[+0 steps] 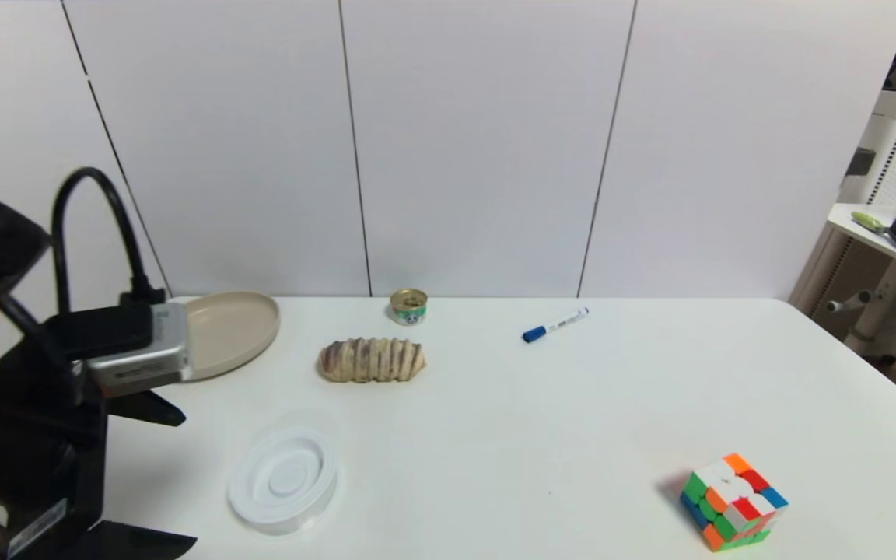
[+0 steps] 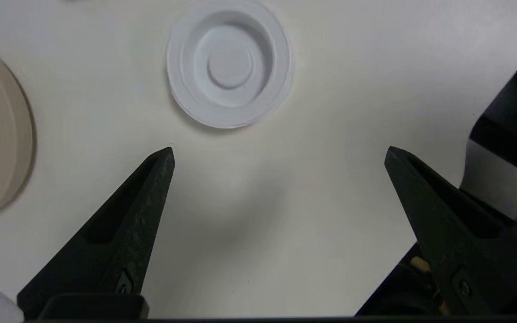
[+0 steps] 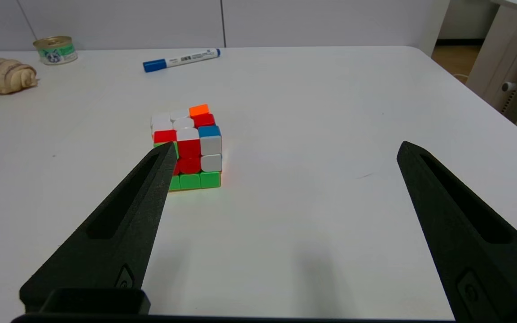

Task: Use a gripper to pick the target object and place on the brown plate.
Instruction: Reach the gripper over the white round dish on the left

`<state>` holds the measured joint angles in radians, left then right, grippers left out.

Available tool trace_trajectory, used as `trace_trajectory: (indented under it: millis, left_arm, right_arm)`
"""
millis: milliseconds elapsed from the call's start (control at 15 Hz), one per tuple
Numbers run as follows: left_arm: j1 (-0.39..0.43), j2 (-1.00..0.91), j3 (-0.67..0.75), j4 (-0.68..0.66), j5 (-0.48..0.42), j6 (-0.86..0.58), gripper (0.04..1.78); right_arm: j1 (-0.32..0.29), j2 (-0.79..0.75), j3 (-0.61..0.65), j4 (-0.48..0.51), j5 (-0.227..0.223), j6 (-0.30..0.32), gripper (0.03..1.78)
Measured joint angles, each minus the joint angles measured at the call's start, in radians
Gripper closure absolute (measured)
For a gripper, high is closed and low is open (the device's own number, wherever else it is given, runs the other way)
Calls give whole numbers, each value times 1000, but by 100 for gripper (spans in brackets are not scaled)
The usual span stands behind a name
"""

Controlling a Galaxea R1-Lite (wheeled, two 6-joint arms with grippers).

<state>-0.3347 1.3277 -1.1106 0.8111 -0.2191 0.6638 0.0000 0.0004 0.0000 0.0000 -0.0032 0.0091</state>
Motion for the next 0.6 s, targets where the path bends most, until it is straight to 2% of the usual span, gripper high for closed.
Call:
trace_trajectory:
  millis: [267,600]
  left_arm:
    - [-21,177,-93,-34,144,-8,13]
    - [-20,359,-138,-229,186,-61,13]
  right_arm:
    - [0,0,0,0,0,0,11]
    - [0,0,0,0,0,0,11]
